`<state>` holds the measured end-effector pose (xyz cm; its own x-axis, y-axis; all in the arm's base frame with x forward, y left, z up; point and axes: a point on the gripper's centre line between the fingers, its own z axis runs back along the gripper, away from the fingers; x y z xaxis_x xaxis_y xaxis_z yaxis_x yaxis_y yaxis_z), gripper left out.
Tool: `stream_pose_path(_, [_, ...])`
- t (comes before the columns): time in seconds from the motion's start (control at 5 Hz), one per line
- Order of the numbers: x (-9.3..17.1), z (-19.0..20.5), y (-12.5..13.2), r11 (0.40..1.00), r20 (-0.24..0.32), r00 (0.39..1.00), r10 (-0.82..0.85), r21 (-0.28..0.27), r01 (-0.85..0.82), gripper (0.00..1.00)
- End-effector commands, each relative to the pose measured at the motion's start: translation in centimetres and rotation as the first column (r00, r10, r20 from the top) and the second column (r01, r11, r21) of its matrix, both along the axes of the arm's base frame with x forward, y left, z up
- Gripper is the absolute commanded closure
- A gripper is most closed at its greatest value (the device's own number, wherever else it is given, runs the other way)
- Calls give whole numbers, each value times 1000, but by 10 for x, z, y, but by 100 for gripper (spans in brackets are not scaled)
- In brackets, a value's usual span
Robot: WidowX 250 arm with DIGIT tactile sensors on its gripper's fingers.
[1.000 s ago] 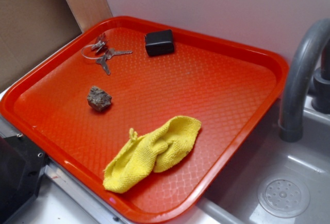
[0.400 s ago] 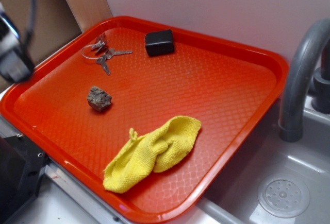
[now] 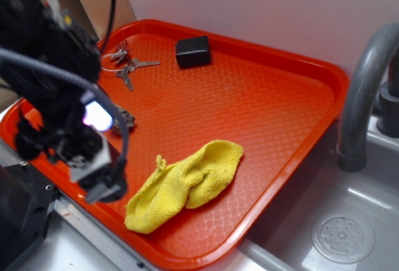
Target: Grab the yellow cloth.
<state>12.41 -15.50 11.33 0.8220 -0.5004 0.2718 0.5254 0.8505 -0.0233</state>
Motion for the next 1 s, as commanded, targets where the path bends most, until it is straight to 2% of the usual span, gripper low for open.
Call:
stream_pose_path(0.0, [29, -69, 13, 986, -76, 983, -165, 0, 166, 0])
stream_pose_path(0.2, [26, -67, 12, 968, 5, 971, -240, -68, 240, 0])
stream_pose_path(0.4, [21, -75, 1, 966, 7, 968, -253, -59, 253, 40])
stream_pose_path(0.6, [22, -77, -1, 963, 4, 966, -259, -78, 259, 100])
stream_pose_path(0.8, [22, -77, -2, 956, -11, 959, -283, -78, 281, 100])
